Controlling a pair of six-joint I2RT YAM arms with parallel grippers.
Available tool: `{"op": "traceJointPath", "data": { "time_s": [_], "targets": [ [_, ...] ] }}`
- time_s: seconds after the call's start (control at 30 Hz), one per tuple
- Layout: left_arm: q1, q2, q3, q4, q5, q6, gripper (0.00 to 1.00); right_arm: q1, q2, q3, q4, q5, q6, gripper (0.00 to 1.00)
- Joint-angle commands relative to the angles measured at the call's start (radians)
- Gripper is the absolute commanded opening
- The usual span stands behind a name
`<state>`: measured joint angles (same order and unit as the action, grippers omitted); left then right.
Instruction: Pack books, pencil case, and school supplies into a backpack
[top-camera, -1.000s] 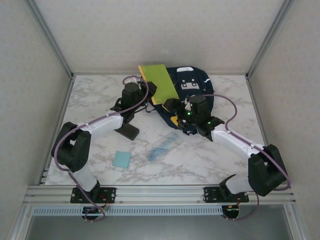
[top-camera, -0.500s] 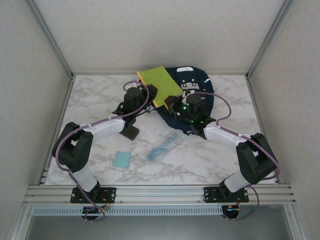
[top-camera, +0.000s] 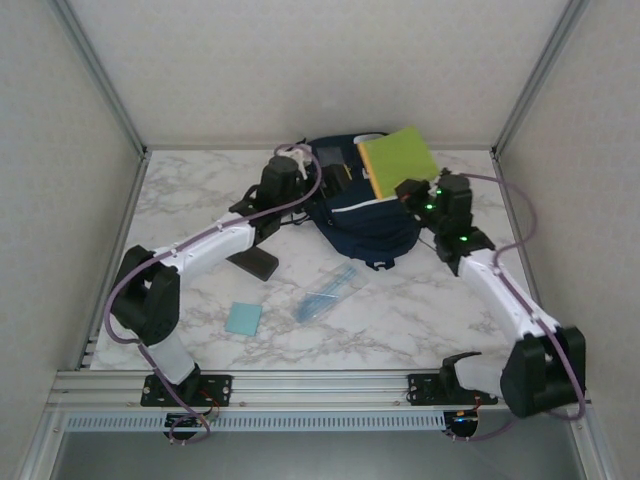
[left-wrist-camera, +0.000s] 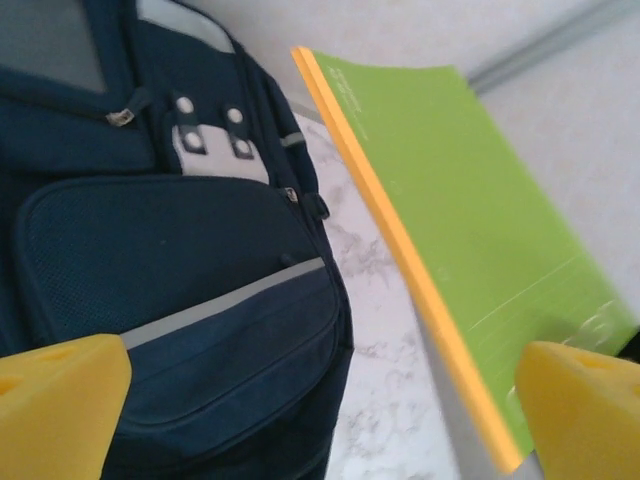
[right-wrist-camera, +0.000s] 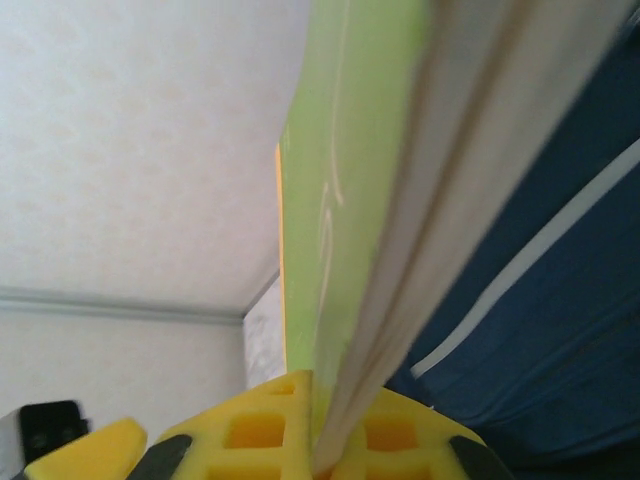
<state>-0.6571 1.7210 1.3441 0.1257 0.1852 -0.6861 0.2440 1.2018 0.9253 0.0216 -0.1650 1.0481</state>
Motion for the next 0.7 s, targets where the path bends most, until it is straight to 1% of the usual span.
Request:
{"op": "traceJointPath", "data": {
  "time_s": [0.0, 0.2, 0.37, 0.47, 0.6, 0.67],
  "targets": [
    [-0.046, 0.079, 0.162, -0.311, 0.037, 0.320, 0.93, -0.079, -0.103, 0.056, -0.246, 0.075, -0.197, 0.00],
    [-0.074, 0.295, 0.445, -0.569, 0.043, 0.548, 0.85, -0.212, -0.247, 0.055, -0.431, 0.140, -0.284, 0.00],
    [-0.087, 0.484, 0.678, -0.756, 0.014, 0.677, 0.85, -0.281, -0.336, 0.017, -0.497, 0.165, -0.323, 0.00],
    [-0.096, 0.580, 0.788, -0.844, -0.032, 0.724, 0.85, -0.304, -0.371, -0.017, -0.503, 0.159, -0.328, 0.00],
    [-0.103, 0.677, 0.874, -0.898, -0.080, 0.763, 0.86, -0.320, -0.385, -0.043, -0.502, 0.131, -0.330, 0.00],
    [-0.106, 0.720, 0.920, -0.939, -0.085, 0.776, 0.86, -0.325, -0.384, -0.046, -0.499, 0.112, -0.333, 0.00]
  ]
}}
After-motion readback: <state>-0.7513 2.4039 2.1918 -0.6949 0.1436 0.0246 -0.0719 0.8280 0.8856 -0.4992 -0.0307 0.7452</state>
